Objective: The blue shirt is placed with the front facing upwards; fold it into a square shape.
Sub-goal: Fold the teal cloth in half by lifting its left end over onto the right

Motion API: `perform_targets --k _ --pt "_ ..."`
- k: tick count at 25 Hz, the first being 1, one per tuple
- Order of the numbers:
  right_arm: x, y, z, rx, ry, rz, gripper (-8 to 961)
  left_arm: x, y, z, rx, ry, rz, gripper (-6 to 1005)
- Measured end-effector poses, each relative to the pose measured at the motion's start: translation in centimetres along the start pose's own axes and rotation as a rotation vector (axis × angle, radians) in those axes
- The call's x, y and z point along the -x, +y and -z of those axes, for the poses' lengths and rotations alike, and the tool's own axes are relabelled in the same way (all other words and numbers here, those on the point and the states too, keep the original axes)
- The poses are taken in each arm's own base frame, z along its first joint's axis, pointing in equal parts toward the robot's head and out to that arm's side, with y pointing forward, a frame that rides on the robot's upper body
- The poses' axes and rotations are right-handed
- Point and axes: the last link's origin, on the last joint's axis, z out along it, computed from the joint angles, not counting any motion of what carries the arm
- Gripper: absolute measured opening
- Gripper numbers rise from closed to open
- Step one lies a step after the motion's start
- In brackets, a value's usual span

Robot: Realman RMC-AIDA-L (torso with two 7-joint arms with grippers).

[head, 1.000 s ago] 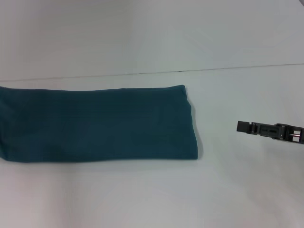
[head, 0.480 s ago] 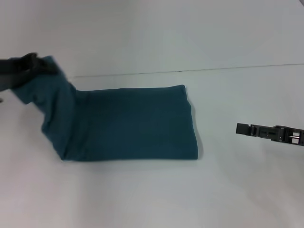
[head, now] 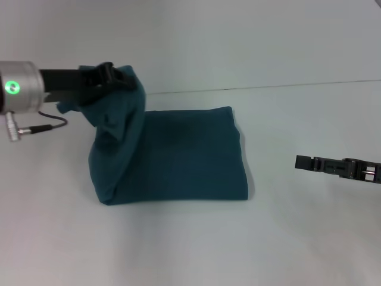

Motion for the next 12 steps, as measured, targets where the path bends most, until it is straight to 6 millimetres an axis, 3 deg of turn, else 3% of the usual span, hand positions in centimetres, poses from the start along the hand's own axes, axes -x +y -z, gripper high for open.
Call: perform_targets --k 12 --pt "-0.1 0.0 -0.1 0.004 0.002 -0.008 885 2.9 -0.1 -6.4 -0.012 -0.049 0.029 86"
